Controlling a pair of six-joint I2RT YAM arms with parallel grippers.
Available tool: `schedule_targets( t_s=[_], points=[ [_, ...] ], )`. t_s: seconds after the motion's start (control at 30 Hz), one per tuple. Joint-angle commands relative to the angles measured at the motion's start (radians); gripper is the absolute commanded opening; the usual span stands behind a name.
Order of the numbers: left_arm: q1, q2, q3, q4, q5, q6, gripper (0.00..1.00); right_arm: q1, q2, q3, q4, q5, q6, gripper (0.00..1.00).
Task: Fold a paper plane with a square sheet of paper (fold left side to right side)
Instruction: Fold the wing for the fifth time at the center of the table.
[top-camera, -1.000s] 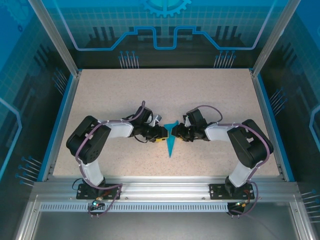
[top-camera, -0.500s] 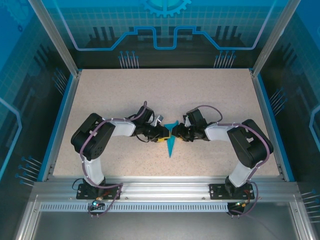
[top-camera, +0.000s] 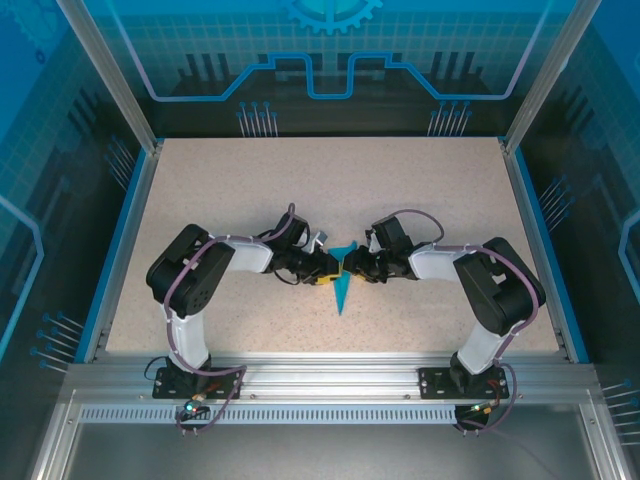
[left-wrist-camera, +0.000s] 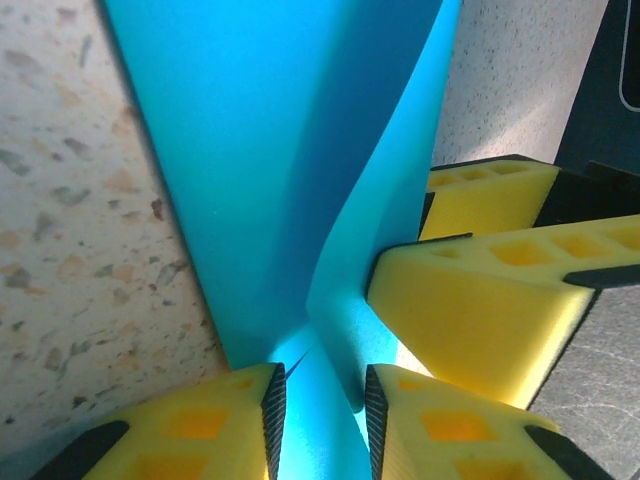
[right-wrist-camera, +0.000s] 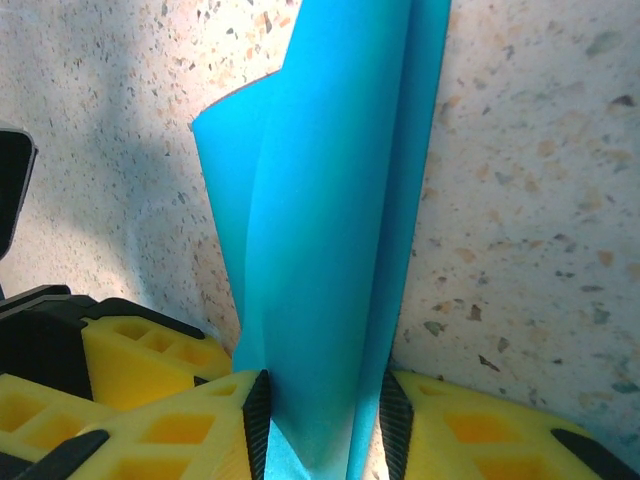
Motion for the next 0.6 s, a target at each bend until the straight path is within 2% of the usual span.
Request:
schedule_targets(
  t_s=[0.0,0.27,0.57],
  points=[
    [-0.002,0.021,0.031,0.018,0.033,-0.015,0.31,0.016,0.062,-0.011,-0.058,0.024,-0.021,0.37],
    [-0.006,0.039,0.044,0.009,0.027,-0.012,0.24,0.017,0.061,-0.007,-0.06,0.022,-0.022,0.37],
    [-0.005,0.02,0.039,-0.033,-0.03,0.013,0.05,0.017,0.064,-0.008,-0.061,0.019,-0.025,0.38]
  ],
)
